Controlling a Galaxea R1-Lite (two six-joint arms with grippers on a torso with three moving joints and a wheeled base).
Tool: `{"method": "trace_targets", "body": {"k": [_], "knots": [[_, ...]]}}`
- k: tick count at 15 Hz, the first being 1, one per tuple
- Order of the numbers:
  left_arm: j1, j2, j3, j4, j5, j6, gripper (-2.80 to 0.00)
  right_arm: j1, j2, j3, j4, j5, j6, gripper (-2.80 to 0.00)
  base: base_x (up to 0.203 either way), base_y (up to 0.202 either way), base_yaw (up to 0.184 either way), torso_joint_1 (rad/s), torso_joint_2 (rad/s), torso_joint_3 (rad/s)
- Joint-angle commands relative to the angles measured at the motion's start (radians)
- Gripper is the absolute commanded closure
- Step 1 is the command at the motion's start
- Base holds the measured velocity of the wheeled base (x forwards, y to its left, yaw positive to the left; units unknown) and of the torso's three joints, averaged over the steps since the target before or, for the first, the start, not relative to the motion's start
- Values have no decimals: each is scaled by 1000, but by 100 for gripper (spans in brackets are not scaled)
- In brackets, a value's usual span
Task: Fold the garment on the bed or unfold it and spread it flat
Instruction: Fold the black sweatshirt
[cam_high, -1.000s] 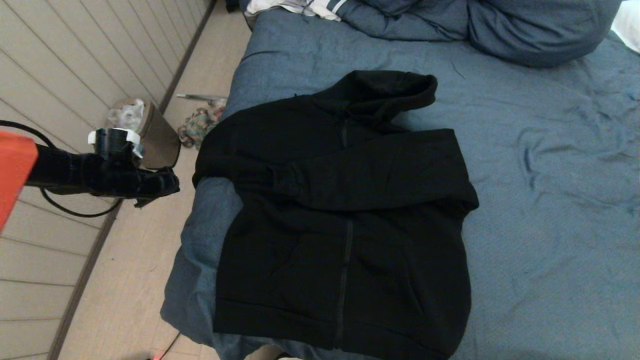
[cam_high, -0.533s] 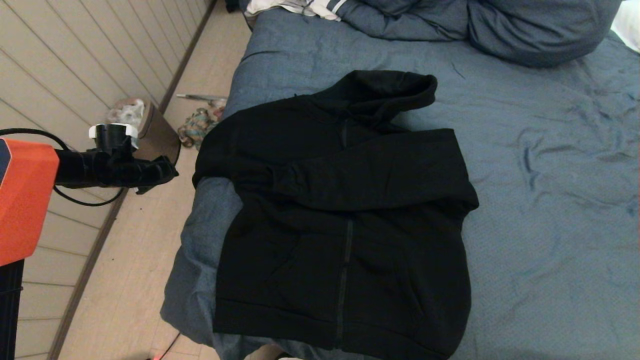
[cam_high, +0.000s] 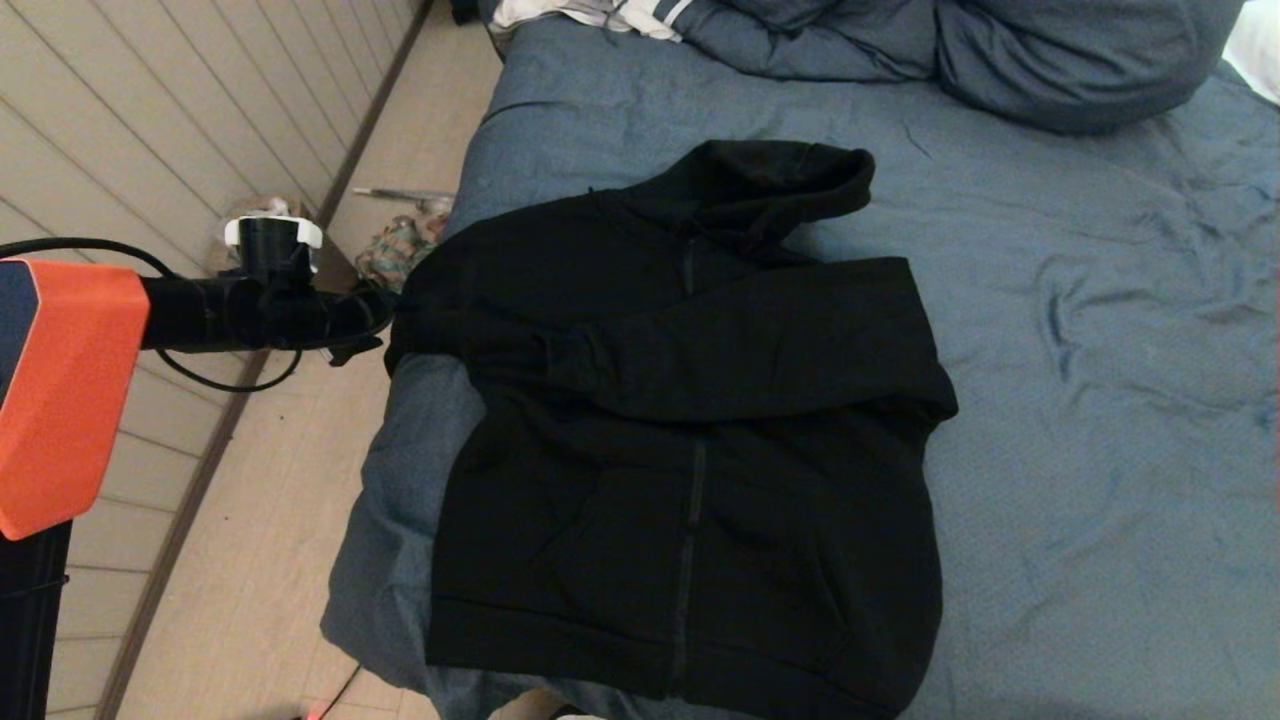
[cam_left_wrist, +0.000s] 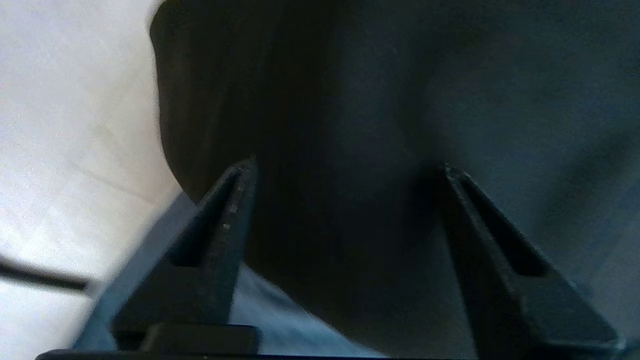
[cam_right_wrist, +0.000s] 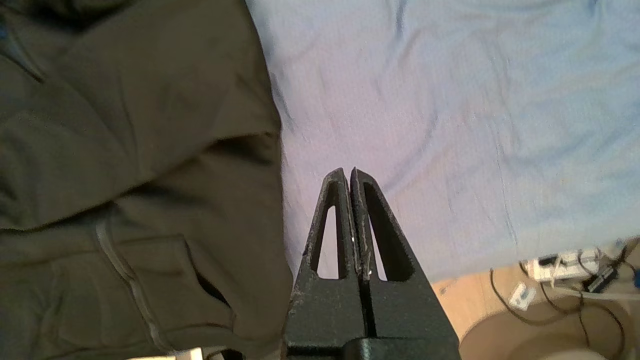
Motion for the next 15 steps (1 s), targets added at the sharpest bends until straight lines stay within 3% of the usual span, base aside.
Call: {"method": "trace_targets", "body": {"k": [1,5,9,12,15], "knots": [[-16,-47,1,23,-29,-46,-280,3,4,20,3,-1,3,0,0,0,0,0,0,0],[-25,-104,16,101,-173,-166,-280,2,6,54,-5,-2,3,0,0,0,0,0,0,0],[-60,-94,76,95,-181,-167,-280,2,-2,58,-22,-7,3,0,0,0,0,0,0,0],[-127,-89,135,87,-181,-158,-280,3,3,60,-24,-7,3,0,0,0,0,0,0,0],[-157,-67,173,14,-169,-153,-280,2,9,58,-24,-7,8,0,0,0,0,0,0,0]]}}
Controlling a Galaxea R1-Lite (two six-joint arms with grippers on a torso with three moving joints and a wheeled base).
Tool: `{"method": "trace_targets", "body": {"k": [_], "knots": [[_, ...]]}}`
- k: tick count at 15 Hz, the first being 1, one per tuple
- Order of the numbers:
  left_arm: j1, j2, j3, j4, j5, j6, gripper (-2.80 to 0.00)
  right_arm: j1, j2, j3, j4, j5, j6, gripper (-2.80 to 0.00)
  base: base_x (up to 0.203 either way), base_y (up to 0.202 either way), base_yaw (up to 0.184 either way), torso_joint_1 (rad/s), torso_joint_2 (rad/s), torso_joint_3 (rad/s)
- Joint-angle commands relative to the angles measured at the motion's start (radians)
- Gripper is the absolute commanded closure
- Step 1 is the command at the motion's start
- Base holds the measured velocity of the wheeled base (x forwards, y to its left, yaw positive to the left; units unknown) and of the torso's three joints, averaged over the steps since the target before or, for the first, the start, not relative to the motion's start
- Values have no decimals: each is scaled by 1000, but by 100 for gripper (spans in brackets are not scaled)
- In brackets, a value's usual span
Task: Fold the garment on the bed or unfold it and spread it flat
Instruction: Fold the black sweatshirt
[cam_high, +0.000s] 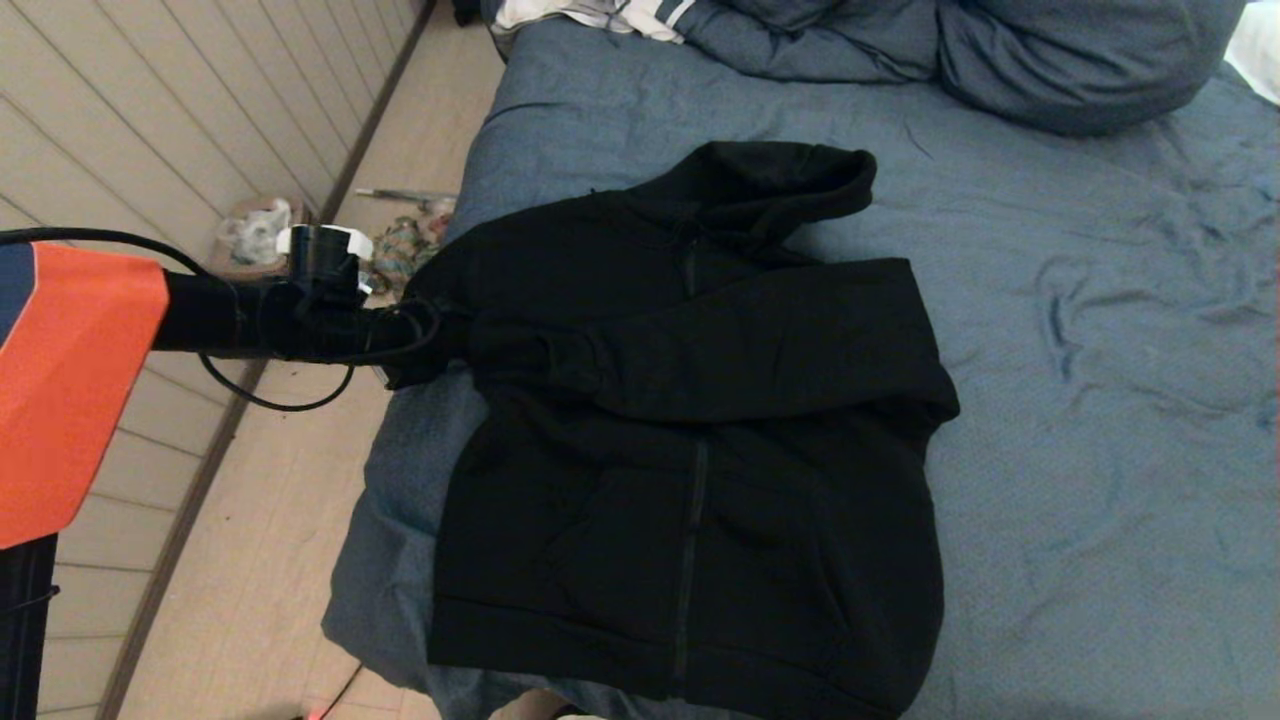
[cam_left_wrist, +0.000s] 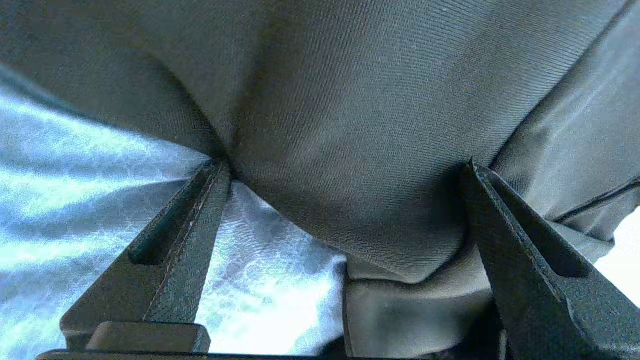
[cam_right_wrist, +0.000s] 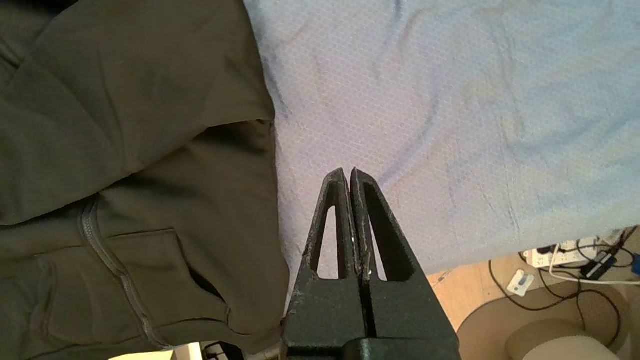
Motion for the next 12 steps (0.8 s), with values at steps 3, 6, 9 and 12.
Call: {"method": "trace_targets", "body": {"k": [3,6,9,12], "knots": [[-9,16,-5,-4,4,-9,-280,2,5,-10,0,1,3,0,0,0,0,0,0,0],[-8,25,-25,-6,43,-8,-280,2,-1,1,-9,1,4,0,0,0,0,0,0,0],[-6,23,-38,-8,55,-7,0,2,-7,-8,-8,-1,3,0,0,0,0,0,0,0],[20,17,-86,-7,60,-3,0,3,-14,-10,-8,-1,3,0,0,0,0,0,0,0]]}}
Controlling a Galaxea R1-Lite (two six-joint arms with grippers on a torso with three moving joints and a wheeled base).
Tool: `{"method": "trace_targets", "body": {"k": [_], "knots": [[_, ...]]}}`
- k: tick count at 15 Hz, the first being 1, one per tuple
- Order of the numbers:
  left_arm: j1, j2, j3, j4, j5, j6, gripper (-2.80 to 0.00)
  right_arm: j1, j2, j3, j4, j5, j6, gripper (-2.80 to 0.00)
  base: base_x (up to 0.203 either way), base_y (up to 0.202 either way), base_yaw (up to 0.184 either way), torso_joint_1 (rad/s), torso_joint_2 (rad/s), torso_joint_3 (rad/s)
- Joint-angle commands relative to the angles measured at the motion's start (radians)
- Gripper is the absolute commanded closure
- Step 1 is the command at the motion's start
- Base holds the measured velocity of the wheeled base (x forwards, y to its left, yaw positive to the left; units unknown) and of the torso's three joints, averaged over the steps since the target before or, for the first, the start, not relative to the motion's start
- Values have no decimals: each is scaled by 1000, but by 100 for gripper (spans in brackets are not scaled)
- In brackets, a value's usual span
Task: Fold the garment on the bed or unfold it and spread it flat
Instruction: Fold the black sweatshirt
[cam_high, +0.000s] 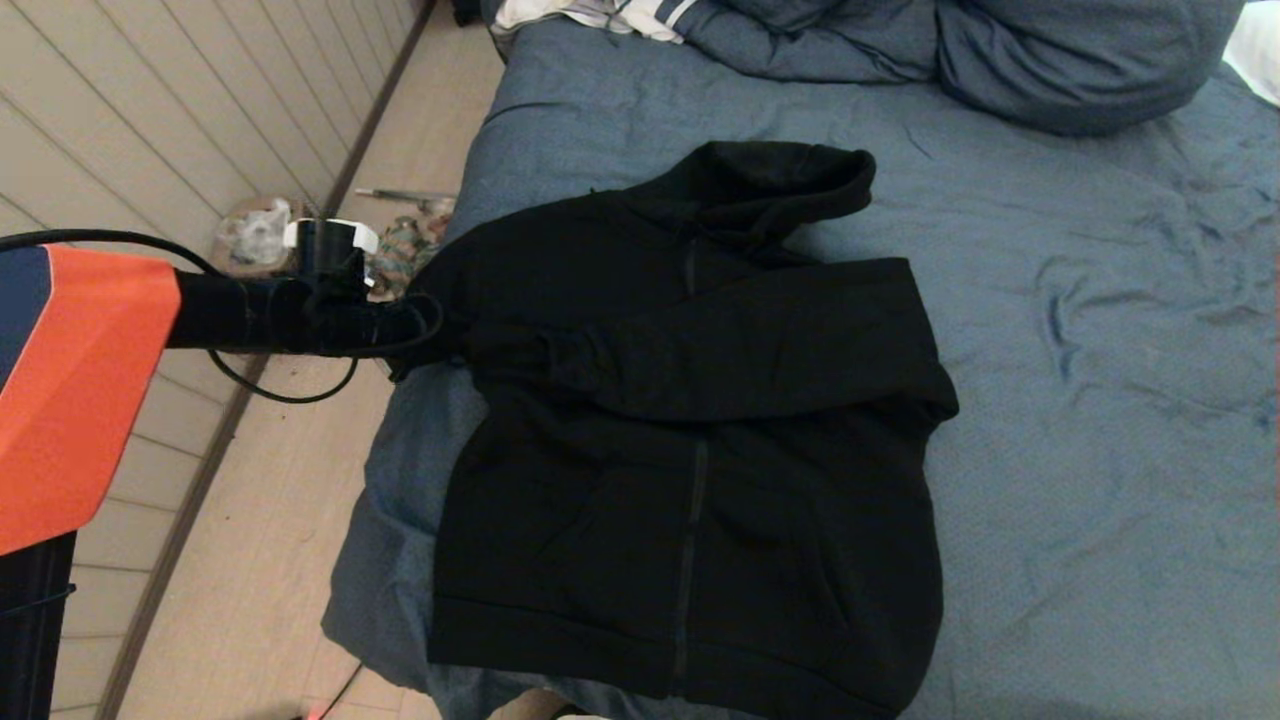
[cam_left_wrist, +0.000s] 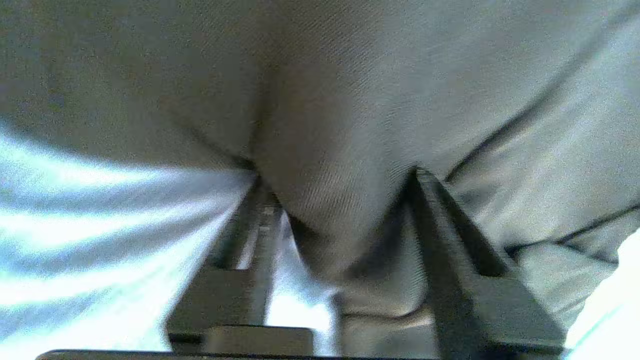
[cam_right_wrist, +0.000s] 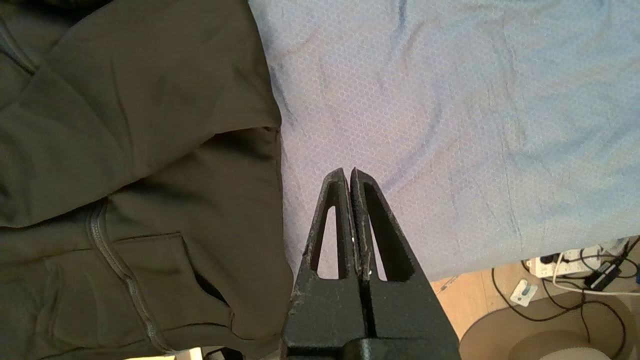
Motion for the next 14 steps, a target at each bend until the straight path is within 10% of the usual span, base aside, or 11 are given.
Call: {"method": "trace_targets", "body": {"k": [1,9,14], "knots": [[22,-6,-48,0,9,-3,0,1,-9,-7,4,-1,-1,0,0,0,0,0,0,0],[6,-209,-72,17,230,86,0,36,-24,13,3,13,4,0,0,0,0,0,0,0],[-280,-365,2,66,329,94,0,121,-25,137,-79,40,29,0,0,0,0,0,0,0]]}}
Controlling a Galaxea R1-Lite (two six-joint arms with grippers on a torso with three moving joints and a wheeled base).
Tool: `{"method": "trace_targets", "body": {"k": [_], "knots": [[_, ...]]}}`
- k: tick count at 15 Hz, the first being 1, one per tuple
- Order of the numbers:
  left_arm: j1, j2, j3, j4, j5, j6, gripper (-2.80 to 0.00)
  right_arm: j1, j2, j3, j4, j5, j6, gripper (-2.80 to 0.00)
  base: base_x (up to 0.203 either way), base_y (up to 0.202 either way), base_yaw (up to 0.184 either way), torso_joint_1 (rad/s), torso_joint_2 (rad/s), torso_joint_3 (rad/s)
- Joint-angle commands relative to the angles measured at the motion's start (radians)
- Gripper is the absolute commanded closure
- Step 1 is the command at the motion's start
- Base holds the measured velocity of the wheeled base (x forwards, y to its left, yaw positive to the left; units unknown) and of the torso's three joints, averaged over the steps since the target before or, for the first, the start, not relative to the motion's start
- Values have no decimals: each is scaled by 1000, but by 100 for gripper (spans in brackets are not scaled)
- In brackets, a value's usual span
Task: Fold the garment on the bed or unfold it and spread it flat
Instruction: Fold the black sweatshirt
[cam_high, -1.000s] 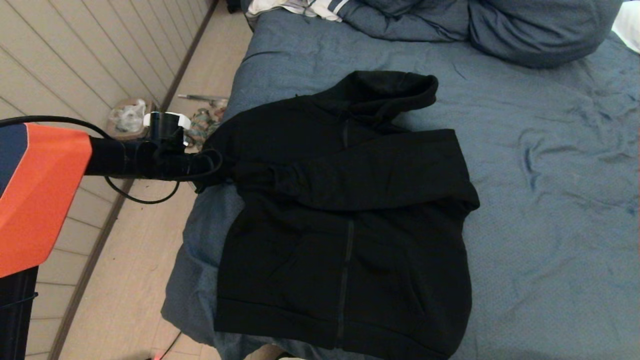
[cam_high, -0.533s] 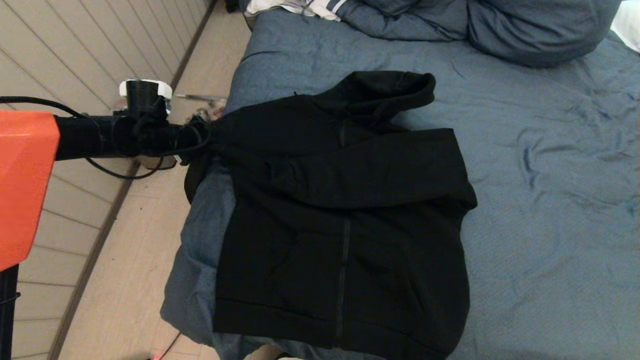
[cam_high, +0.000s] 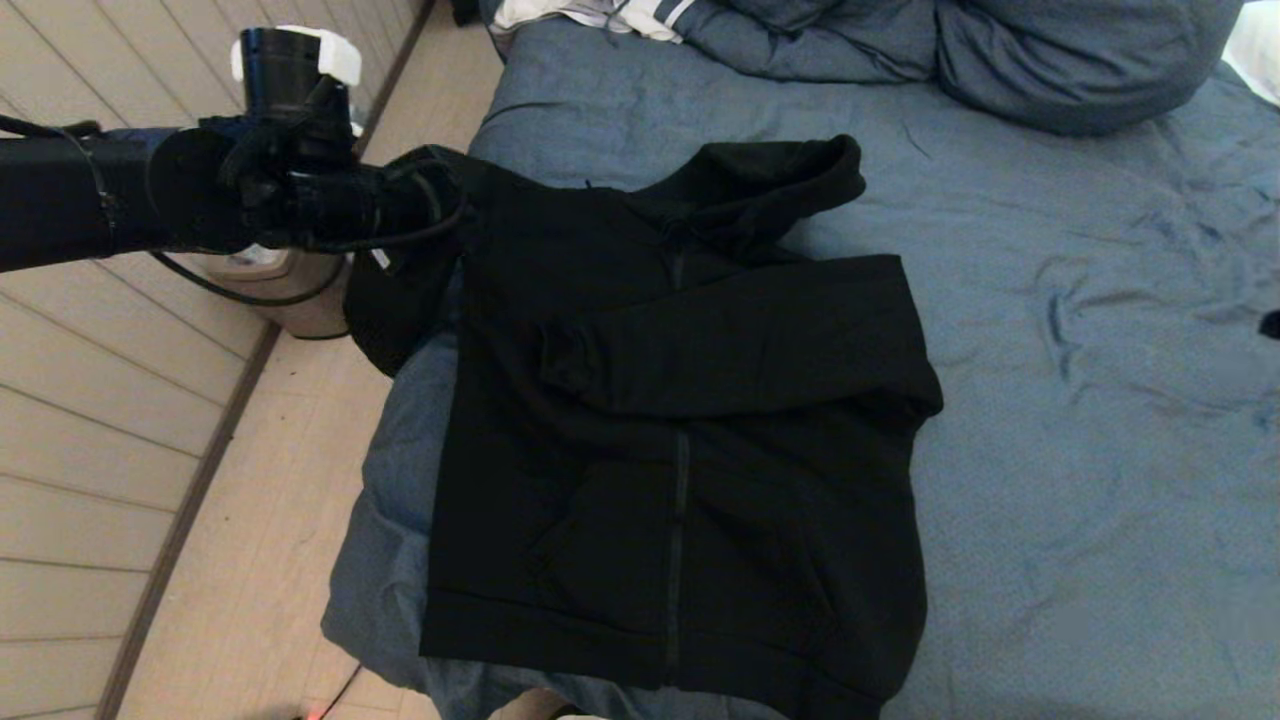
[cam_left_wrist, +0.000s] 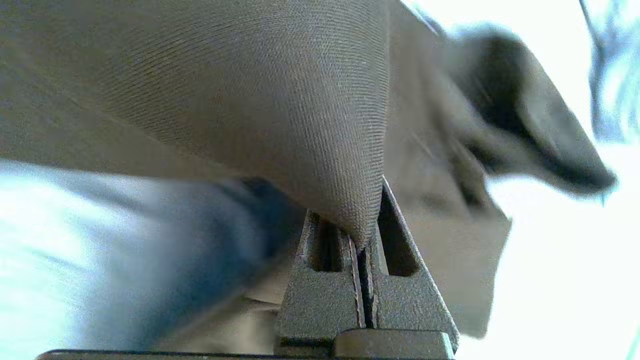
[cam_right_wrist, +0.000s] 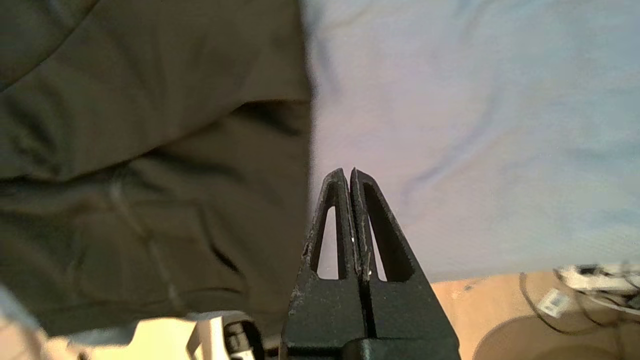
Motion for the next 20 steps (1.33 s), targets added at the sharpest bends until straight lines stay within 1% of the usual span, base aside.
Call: {"method": "trace_targets", "body": {"k": [1,2,3,4,5,7,9,12,14,16,17,18,20], "knots": [[-128,-50,28,1,76,14,0,27,-2,65,-59,3,3,0,0,0,0,0,0,0],[-199,-39,47,-3,155,45,0,42,-9,104,-116,14,3,0,0,0,0,0,0,0],[-267,-8,59,-11,238,70,0,52,-22,141,-161,39,4,0,0,0,0,0,0,0],[-325,33,67,-19,307,86,0,54,-37,169,-188,76,4,0,0,0,0,0,0,0],[-362,75,73,-23,357,98,0,54,-44,191,-196,108,5,0,0,0,0,0,0,0],[-414,159,78,-30,433,106,0,51,-60,231,-199,133,5,0,0,0,0,0,0,0],[-433,215,75,-33,472,105,0,43,-62,263,-209,134,6,0,0,0,0,0,0,0],[-413,232,69,-34,480,104,0,40,-65,334,-326,133,5,0,0,0,0,0,0,0],[-411,228,82,-32,482,107,0,42,-52,335,-354,134,6,0,0,0,0,0,0,0],[-415,238,81,-31,515,113,0,43,-33,330,-366,143,17,0,0,0,0,0,0,0],[-416,256,66,-32,555,113,-280,44,-27,325,-372,156,47,0,0,0,0,0,0,0],[-416,257,63,-31,567,113,-280,43,-20,322,-387,179,74,0,0,0,0,0,0,0],[-417,234,60,-31,566,112,-280,30,-5,323,-425,220,86,0,0,0,0,0,0,0]]}}
